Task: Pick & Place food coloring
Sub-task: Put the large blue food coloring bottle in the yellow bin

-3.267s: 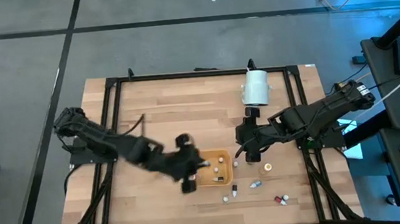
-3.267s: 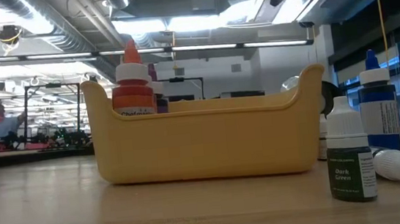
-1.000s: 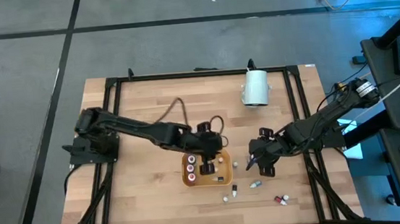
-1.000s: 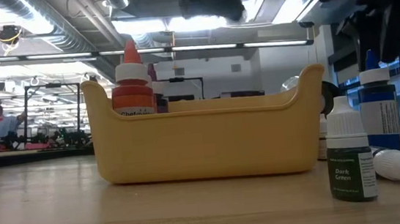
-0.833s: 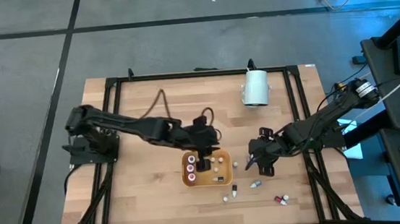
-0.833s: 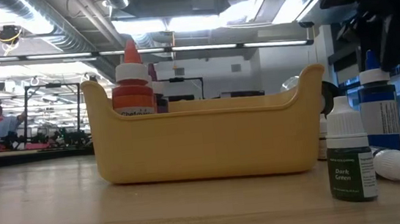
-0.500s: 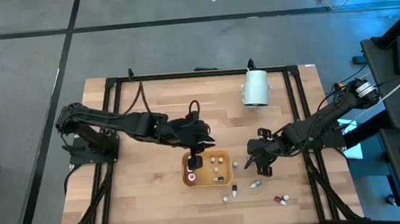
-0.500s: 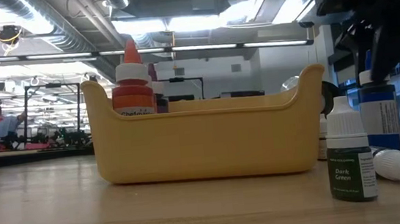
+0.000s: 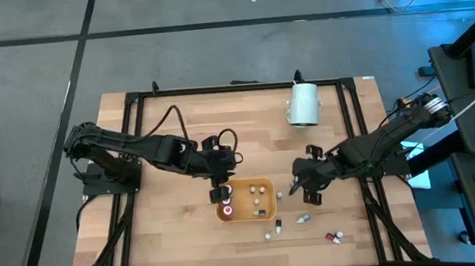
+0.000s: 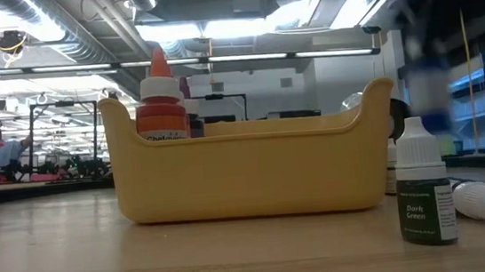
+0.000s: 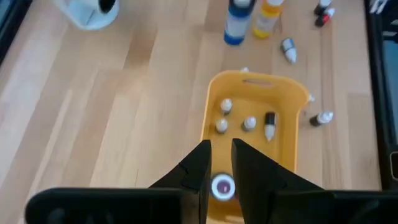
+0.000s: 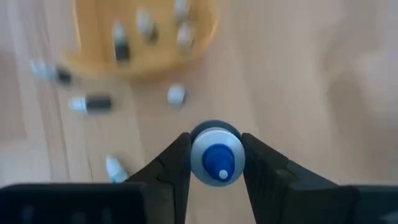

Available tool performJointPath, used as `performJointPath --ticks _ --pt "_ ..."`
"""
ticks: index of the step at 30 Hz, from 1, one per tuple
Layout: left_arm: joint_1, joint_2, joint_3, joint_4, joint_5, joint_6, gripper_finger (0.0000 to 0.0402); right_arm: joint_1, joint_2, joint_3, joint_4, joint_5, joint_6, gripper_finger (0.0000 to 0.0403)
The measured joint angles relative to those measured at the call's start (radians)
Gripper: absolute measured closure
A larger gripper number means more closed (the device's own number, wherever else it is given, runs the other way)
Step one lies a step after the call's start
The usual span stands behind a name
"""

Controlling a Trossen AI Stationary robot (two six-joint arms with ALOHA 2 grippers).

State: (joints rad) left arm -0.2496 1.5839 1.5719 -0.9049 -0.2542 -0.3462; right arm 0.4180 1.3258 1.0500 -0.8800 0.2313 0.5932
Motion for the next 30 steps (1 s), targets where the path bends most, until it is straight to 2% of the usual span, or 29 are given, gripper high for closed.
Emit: performJointPath --ticks 4,8,11,16,19,23,30 --pt "-0.06 -0.031 -0.015 -0.016 -0.081 -0.01 0.0343 -0.03 0.003 0.167 0.001 0.064 -0.07 0.0283" --pt "-0.115 -0.096 -0.069 0.013 -0.184 -0.034 0.0343 -0.063 0.058 0.3 0.055 0.067 -0.192 0.0283" --pt "-0.139 -0.167 -0.15 0.112 -0.216 -0.067 0.0343 -0.085 0.145 0.389 0.063 0.057 -0.265 0.0283" --pt "-0.171 -0.268 -0.301 0.321 -0.219 -0.089 0.0343 -0.111 0.324 0.512 0.066 -0.03 -0.368 0.0283" --pt "-0.184 -0.298 -0.37 0.41 -0.224 -0.104 0.0343 -0.118 0.424 0.558 0.067 -0.079 -0.395 0.0283" --pt "-0.195 -0.302 -0.42 0.439 -0.233 -0.172 0.0343 -0.123 0.53 0.584 0.073 -0.096 -0.397 0.0283" --pt "-0.2 -0.293 -0.474 0.445 -0.255 -0.27 0.0343 -0.155 0.618 0.586 0.123 -0.12 -0.419 0.0283"
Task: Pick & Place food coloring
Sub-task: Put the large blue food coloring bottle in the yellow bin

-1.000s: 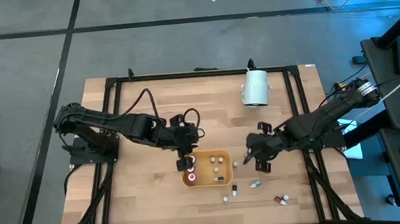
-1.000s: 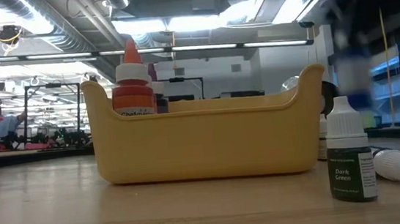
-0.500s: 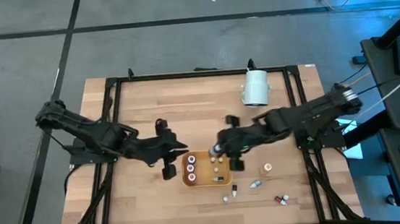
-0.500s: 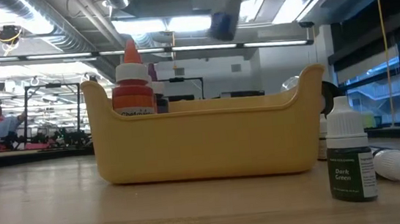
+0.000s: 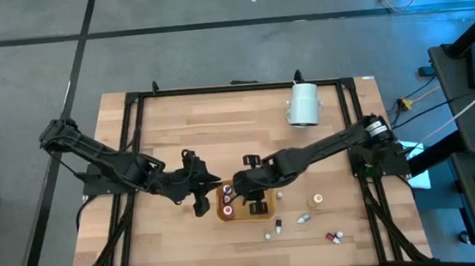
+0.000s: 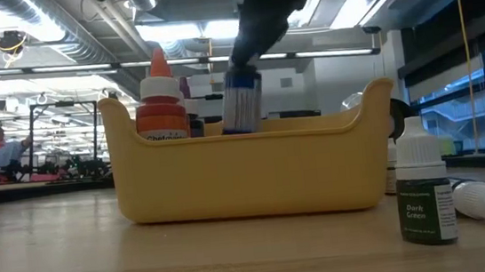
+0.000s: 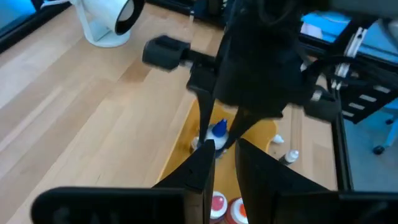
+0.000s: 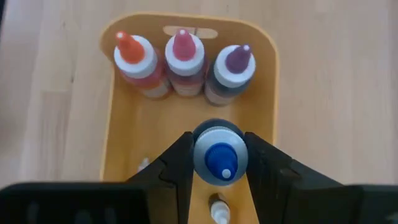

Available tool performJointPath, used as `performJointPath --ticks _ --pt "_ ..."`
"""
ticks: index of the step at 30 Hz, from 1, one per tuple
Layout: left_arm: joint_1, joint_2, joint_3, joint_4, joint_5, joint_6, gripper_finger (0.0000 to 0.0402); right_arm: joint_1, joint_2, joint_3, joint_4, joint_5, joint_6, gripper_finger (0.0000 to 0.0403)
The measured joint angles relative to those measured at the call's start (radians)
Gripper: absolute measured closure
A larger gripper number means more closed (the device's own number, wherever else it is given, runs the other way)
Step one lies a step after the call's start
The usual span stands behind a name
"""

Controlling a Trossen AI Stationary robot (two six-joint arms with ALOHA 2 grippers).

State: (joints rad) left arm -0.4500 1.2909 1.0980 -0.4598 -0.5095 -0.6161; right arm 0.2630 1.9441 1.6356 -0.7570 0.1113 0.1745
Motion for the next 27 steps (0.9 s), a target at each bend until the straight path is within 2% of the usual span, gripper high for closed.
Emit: performJointPath --ticks 8,14,27 --pt "0.0 0.0 -0.012 -0.003 -0.006 -0.002 0.0343 -0.029 0.06 0.002 0.015 -0.031 0.0 0.0282" --pt "-0.001 0.0 -0.012 -0.004 -0.004 0.0 0.0343 -0.032 0.069 0.002 0.037 -0.029 -0.001 0.0262" --pt "-0.001 0.0 -0.012 -0.007 -0.002 0.001 0.0343 -0.032 0.069 0.002 0.038 -0.027 -0.049 0.0255"
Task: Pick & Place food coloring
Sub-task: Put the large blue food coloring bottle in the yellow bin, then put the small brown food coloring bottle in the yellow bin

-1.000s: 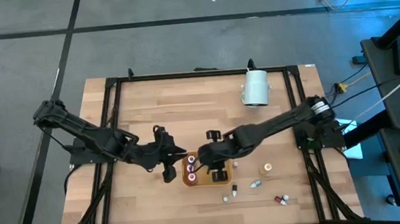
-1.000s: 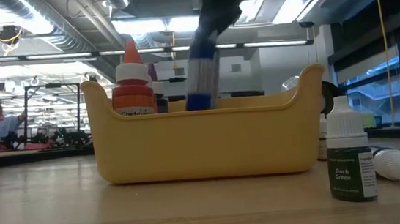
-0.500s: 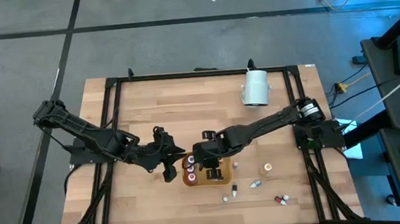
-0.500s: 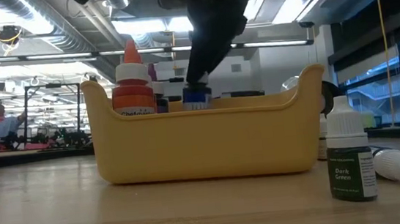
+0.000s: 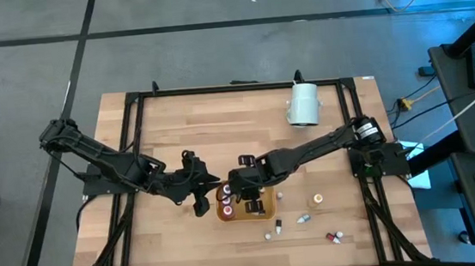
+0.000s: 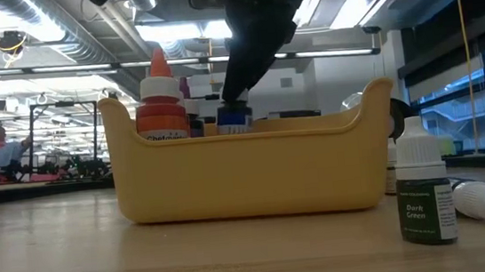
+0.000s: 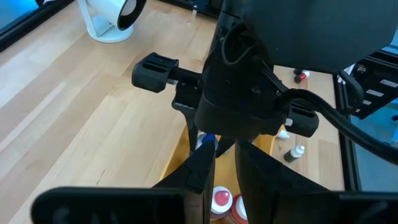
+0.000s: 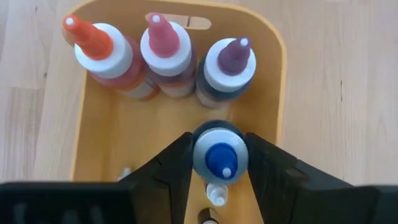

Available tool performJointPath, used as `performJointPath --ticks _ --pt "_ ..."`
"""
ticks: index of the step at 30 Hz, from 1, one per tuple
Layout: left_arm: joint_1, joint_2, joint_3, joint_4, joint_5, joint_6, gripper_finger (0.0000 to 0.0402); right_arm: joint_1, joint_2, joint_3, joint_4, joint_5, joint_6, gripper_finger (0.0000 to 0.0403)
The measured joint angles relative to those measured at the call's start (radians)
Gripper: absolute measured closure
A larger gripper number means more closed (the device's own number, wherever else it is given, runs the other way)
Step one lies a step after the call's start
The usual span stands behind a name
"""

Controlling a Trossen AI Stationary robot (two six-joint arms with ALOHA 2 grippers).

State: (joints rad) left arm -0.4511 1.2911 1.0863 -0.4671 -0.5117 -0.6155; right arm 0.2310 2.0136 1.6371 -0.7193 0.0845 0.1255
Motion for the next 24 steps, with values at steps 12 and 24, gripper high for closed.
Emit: performJointPath --ticks 12,24 --pt "0.0 0.0 0.0 0.0 -0.009 0.0 0.0343 0.0 -0.005 0.002 -0.01 0.023 0.001 0.0255" --pt "0.001 0.0 0.0 0.003 -0.026 -0.001 0.0343 0.062 -0.248 -0.025 -0.163 0.046 -0.02 0.0253"
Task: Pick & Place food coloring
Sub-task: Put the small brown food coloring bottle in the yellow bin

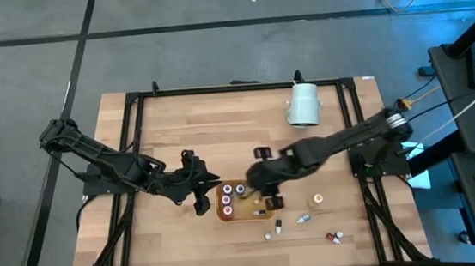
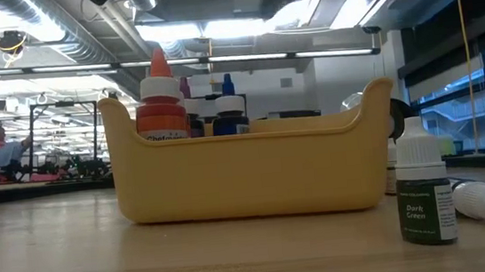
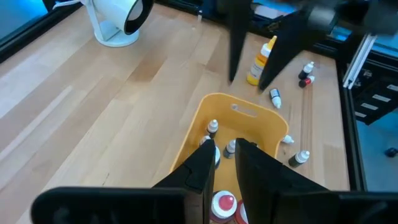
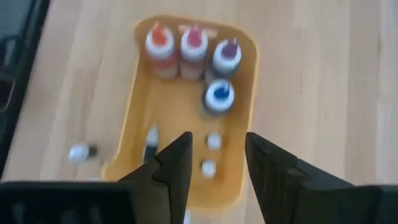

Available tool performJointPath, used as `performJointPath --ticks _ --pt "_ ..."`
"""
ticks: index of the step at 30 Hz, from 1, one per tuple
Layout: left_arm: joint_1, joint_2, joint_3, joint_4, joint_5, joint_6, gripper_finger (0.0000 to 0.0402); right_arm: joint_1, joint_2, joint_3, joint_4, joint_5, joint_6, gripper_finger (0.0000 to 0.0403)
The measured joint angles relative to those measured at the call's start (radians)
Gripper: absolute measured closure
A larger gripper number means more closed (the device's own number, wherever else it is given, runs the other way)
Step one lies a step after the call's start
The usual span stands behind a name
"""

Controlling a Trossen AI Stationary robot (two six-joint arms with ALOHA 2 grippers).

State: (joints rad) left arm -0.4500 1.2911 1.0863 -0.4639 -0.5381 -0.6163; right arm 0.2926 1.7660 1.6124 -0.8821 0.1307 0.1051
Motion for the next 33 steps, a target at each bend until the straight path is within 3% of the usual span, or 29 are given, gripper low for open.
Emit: performJointPath --ticks 11,23,33 --pt "0.0 0.0 0.0 0.002 -0.038 -0.007 0.0343 0.114 -0.26 -0.389 0.032 0.059 0.259 0.025" --pt "0.0 0.0 0.0 0.005 -0.073 0.027 0.0343 0.138 -0.272 -0.742 0.471 0.078 0.225 0.0137" --pt "0.0 0.0 0.0 0.004 -0.073 0.027 0.0343 0.137 -0.272 -0.847 0.62 0.078 0.253 0.0142"
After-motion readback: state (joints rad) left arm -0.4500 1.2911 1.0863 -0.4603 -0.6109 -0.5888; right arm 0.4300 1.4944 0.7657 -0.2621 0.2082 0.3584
